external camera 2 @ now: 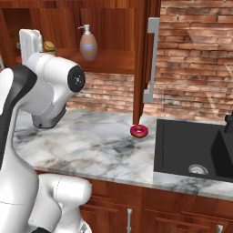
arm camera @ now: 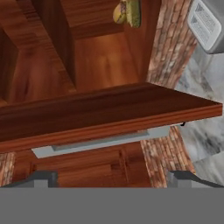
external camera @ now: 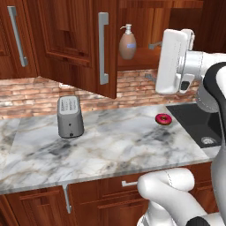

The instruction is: Pick the sponge and soap dispenser from the cabinet and place them on the counter.

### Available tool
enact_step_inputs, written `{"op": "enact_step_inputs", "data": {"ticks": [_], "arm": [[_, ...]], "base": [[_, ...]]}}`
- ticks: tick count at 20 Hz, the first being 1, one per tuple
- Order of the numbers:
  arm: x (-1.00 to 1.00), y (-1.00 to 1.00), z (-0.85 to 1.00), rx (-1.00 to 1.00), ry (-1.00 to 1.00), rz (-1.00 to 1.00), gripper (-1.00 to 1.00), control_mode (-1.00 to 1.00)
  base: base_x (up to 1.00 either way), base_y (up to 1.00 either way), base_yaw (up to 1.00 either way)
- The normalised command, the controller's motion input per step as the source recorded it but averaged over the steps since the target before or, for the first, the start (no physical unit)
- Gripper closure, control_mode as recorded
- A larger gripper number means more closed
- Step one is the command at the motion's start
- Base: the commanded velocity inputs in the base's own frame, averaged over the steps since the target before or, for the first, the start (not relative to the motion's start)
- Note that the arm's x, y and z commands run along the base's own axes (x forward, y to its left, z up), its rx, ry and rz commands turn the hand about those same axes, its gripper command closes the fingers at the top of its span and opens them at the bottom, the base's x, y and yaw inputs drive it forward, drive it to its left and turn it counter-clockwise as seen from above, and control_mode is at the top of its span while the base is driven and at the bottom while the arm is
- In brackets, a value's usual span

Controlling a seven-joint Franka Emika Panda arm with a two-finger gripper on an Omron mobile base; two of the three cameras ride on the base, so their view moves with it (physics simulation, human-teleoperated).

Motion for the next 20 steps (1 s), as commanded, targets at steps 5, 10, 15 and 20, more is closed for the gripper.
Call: {"op": "enact_step_inputs", "data": {"ticks": [5, 10, 15, 20], "arm": [[0.23, 0.0, 0.0, 0.0, 0.0, 0.05, -1.0, -1.0], [0.33, 0.06, -0.01, 0.0, 0.0, 0.04, -1.0, -1.0], [0.27, 0.14, 0.0, 0.0, 0.0, 0.02, -1.0, -1.0], [0.24, 0.15, -0.02, 0.0, 0.0, 0.01, -1.0, -1.0]], "base": [[0.0, 0.0, 0.0], [0.0, 0.0, 0.0], [0.0, 0.0, 0.0], [0.0, 0.0, 0.0]]}}
